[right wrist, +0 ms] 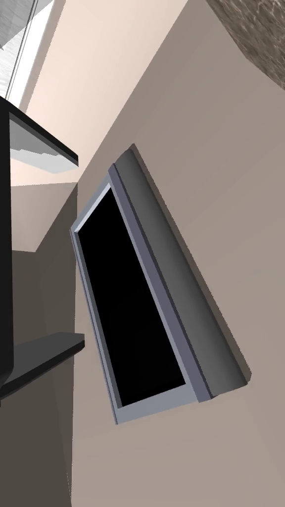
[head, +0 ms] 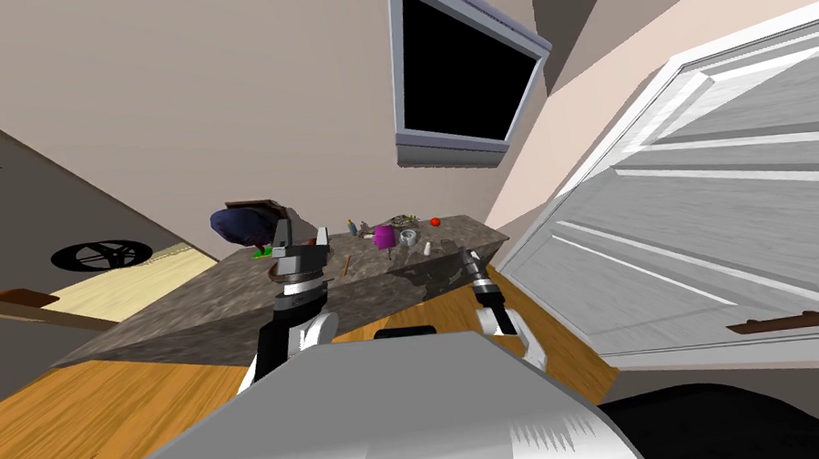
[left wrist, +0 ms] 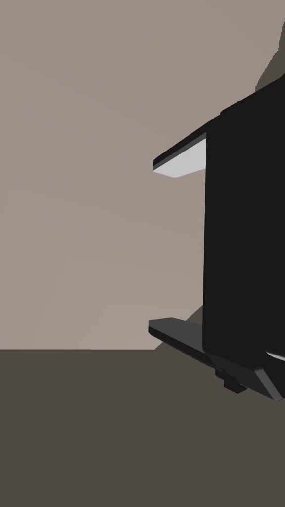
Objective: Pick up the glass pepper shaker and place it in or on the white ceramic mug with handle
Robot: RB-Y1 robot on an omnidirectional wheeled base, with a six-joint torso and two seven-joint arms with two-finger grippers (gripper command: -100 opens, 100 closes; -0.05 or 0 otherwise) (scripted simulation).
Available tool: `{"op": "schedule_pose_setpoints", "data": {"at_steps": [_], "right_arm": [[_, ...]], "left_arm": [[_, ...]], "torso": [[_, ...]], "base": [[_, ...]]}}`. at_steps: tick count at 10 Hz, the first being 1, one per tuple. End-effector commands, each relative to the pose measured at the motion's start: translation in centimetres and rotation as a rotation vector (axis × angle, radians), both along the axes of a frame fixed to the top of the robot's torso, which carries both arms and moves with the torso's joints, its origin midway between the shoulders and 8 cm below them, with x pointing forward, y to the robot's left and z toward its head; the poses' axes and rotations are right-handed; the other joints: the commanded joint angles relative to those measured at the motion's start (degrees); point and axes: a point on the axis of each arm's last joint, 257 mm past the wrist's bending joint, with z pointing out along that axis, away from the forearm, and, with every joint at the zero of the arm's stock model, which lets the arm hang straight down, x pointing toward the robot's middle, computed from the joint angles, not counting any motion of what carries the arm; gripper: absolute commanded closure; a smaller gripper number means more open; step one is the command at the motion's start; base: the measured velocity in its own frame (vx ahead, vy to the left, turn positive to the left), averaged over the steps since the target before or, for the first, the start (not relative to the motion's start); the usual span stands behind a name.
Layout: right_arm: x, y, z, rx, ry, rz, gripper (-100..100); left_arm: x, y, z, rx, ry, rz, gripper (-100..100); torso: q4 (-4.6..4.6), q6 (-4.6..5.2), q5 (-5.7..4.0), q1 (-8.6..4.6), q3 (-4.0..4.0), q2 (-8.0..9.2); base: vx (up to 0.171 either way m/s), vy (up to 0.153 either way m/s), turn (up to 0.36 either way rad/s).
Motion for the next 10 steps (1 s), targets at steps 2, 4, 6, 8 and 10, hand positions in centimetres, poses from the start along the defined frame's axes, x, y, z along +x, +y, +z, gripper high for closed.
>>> {"op": "schedule_pose_setpoints", "data": {"at_steps": [2,4,6,8,10], "right_arm": [[1.1,-1.8,-3.2,-0.117,0.086,-0.068,-100],[1.5,-2.7,-5.1,-0.168,0.133,-0.095,-100],[2.5,-3.7,-7.1,-0.258,0.191,-0.132,-100],[3.4,-4.6,-9.5,-0.344,0.258,-0.160,-100],[4.5,-5.0,-11.3,-0.424,0.307,-0.178,-100]], "left_arm": [[0.0,0.0,0.0,0.000,0.000,0.000,0],[0.0,0.0,0.0,0.000,0.000,0.000,0],[0.0,0.0,0.0,0.000,0.000,0.000,0],[0.0,0.0,0.0,0.000,0.000,0.000,0],[0.0,0.0,0.0,0.000,0.000,0.000,0]], "torso": [[0.00,0.00,0.01,0.02,-0.01,-0.01],[0.00,0.00,0.01,0.02,-0.01,-0.01],[0.00,0.00,0.02,0.06,-0.01,-0.03],[-0.02,-0.01,0.02,0.09,-0.04,-0.07],[-0.02,-0.01,0.02,0.05,-0.06,-0.10]], "base": [[-0.002,0.092,-0.017],[-0.003,0.078,-0.003],[-0.002,0.104,-0.001],[0.017,0.096,0.012],[0.011,0.087,0.018]]}}
